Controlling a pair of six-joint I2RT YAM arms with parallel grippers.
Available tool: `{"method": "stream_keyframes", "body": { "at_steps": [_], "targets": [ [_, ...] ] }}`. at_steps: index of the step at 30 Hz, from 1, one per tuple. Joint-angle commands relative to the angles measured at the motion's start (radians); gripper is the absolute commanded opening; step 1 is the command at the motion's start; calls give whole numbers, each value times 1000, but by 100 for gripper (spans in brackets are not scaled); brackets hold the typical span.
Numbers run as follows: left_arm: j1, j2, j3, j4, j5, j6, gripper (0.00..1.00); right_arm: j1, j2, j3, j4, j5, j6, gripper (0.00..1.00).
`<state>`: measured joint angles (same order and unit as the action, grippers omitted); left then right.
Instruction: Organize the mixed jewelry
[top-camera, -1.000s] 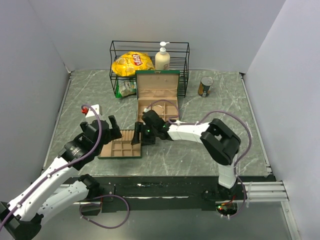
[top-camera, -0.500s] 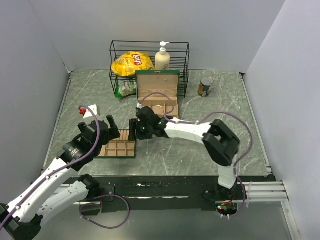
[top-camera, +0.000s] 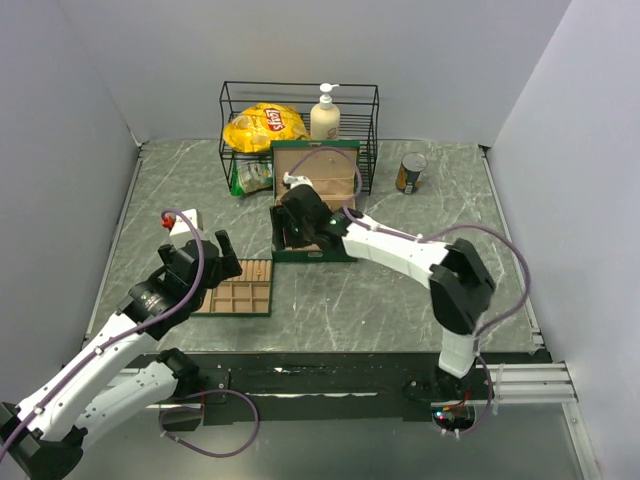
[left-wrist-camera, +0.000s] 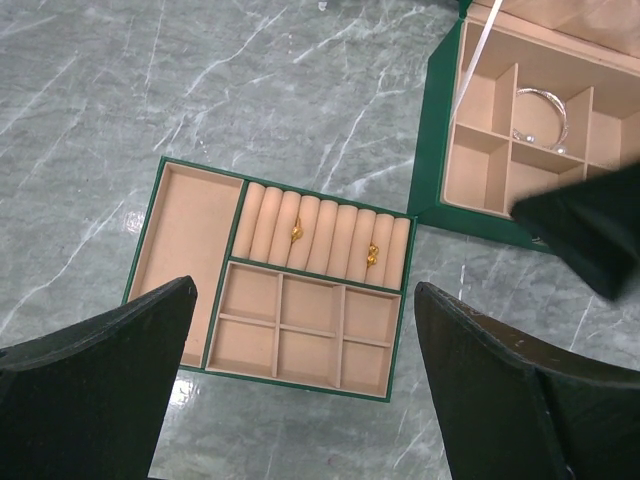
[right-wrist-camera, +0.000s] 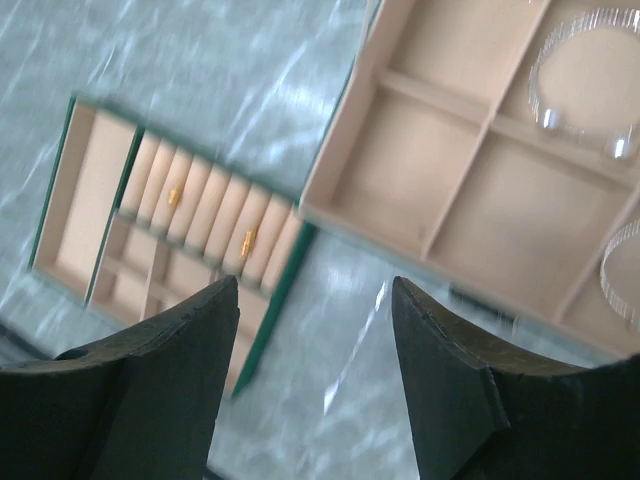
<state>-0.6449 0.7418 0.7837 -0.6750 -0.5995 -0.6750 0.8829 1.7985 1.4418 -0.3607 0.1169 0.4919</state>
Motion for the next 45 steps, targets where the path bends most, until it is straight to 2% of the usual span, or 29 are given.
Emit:
{"method": "stream_keyframes", "body": {
  "at_steps": [1,3,7,14,23,25,35,38,45],
  "targets": [
    [2,-2,23,0,-17,-14,96,-12,126,179,-60,33,-56,68],
    [2,-4,22,5,-17,-12,96,-12,162,213,-49,24,-46,66],
    [2,-1,25,-3,-25,-18,96,-12,320,387,-127,46,-9,63],
    [2,-4,22,0,-23,-14,96,-25,383,407,-172,98,-7,51],
    [4,16,25,3,-14,-8,96,-47,236,128,-43,60,13,25],
    [4,16,25,3,-16,-8,96,-47,207,77,-43,58,23,15],
    [5,19,25,0,-17,-9,96,-27,66,-159,25,-54,118,4],
    [5,22,25,2,-16,-8,96,-3,36,-196,26,-82,165,0],
    [5,25,26,-3,-17,-11,96,90,18,-204,-7,-82,293,0]
  ]
}}
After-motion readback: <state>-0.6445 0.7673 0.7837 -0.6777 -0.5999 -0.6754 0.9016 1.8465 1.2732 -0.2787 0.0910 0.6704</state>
